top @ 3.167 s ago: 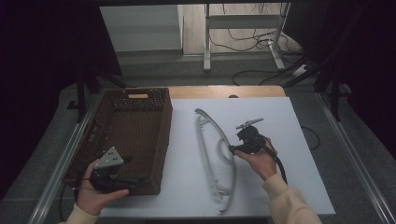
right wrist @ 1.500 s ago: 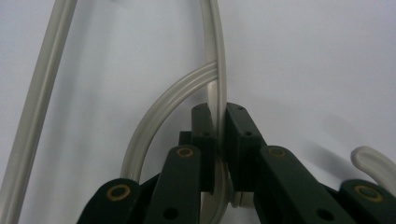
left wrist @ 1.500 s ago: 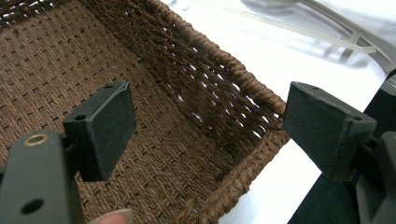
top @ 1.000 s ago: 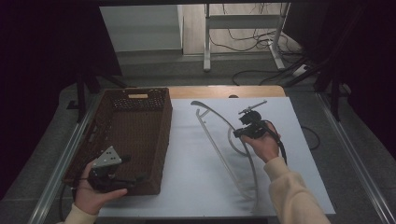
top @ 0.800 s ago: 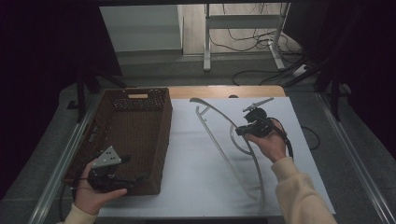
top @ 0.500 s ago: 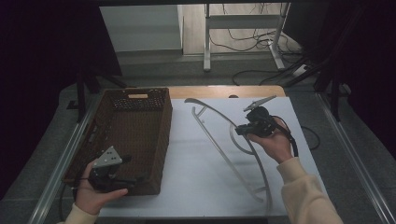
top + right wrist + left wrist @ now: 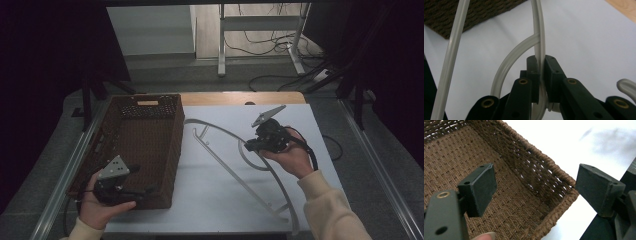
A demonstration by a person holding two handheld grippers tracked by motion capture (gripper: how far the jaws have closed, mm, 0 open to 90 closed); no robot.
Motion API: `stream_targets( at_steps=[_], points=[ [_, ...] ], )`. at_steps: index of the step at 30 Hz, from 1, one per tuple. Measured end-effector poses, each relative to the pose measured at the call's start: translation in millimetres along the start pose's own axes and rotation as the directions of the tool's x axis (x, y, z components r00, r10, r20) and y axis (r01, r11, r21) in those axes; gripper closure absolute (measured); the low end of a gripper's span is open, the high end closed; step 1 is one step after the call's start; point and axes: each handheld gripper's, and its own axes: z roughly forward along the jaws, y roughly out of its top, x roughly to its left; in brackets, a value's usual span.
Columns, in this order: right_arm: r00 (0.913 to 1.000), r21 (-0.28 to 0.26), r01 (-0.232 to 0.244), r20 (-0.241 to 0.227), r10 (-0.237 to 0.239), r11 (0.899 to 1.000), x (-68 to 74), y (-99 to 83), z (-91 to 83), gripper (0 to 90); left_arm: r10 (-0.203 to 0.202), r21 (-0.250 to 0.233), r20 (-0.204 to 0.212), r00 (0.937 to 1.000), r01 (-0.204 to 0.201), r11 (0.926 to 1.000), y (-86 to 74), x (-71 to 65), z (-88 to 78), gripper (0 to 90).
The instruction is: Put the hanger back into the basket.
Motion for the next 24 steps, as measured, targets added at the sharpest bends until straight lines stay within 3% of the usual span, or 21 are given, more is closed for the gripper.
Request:
stream_targets(
  at_steps=[12,24],
  points=[
    [0.9906,0.029,0.106,-0.089,-0.103,0.994,18.7,-12.7,15.0,82.7,0.007,-0.013,0.004,1.0000,-0.007,0.9999,5.7,-2.2,-1.5,17.3],
    [0.9821,0.026,0.137,-0.134,-0.132,0.990,27.5,-22.1,22.8,82.7,0.041,-0.022,0.015,0.9990,-0.041,0.9989,21.0,-6.9,-0.5,17.6]
  ],
)
